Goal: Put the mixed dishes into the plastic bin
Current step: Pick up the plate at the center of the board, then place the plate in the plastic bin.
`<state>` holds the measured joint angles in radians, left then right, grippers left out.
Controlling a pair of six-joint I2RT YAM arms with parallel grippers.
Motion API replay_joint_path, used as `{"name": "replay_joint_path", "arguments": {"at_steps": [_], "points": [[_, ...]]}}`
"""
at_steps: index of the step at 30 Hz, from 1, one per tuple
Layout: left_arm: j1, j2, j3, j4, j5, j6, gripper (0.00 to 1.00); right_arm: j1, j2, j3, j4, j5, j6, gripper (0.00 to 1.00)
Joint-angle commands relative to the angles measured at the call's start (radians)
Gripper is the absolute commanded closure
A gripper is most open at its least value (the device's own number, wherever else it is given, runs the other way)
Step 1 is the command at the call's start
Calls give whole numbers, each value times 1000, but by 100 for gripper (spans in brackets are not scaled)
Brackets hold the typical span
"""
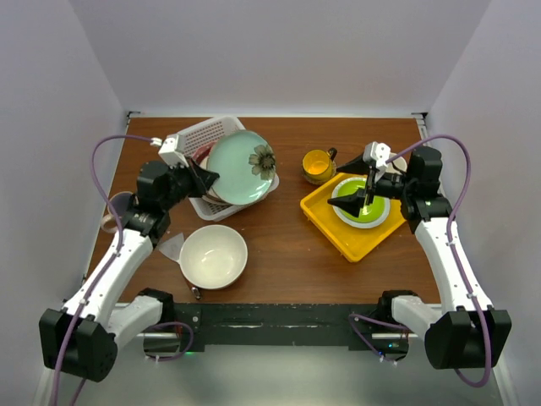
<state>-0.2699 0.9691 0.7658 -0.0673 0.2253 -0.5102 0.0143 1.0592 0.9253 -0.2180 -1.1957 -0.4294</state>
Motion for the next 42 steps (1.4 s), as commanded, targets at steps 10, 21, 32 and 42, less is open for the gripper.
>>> {"name": "replay_joint_path", "arguments": {"at_steps": [10,21,32,42], "points": [[261,224,102,330,186,-214,100,-4,-13,-17,58,-8,37,2],[270,347,113,325,184,-189,100,-5,-2,-26,74,-8,46,2],[302,430,133,324,217,-180,100,-4,-4,-29,80,-13,47,2],[308,471,139,317,235,-171,100,-5,-5,-31,80,-12,47,2]]}}
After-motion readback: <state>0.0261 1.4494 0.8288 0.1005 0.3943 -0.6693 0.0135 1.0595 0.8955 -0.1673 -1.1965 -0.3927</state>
